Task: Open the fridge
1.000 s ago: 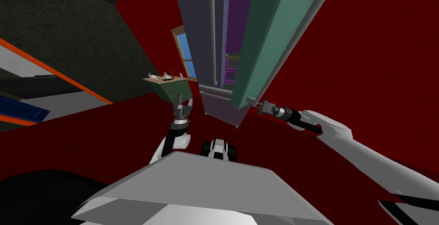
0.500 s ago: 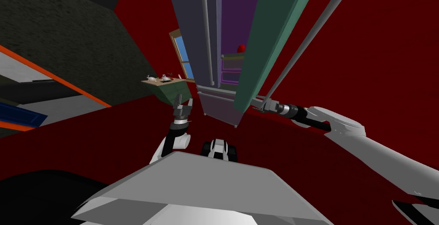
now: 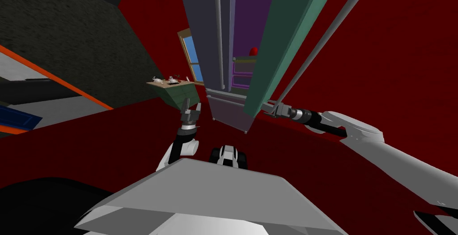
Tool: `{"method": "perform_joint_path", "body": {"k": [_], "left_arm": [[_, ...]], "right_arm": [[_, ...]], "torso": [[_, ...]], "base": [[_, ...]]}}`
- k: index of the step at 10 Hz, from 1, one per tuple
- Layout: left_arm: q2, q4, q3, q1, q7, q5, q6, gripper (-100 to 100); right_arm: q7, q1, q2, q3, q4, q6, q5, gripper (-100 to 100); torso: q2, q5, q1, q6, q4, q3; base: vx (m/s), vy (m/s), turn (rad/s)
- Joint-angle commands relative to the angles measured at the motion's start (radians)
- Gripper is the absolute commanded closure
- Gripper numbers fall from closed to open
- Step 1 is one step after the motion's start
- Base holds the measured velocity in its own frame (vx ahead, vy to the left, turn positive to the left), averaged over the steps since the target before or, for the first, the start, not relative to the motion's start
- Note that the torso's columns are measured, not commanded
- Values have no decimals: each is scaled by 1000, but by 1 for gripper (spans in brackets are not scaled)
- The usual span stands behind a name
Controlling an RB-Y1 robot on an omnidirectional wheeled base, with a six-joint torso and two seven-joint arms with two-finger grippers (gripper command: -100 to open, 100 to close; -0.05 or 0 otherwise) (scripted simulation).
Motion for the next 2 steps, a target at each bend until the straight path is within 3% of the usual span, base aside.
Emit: {"method": "perform_joint_path", "body": {"k": [1,2], "left_arm": [[0,0,0,0,0,0,0,0],[0,0,0,0,0,0,0,0]], "right_arm": [[0,0,0,0,0,0,0,0],[0,0,0,0,0,0,0,0]], "torso": [[-1,-1,-1,0,-1,-1],[-2,-1,-1,0,-1,-1]], "base": [[0,0,0],[0,0,0]]}}
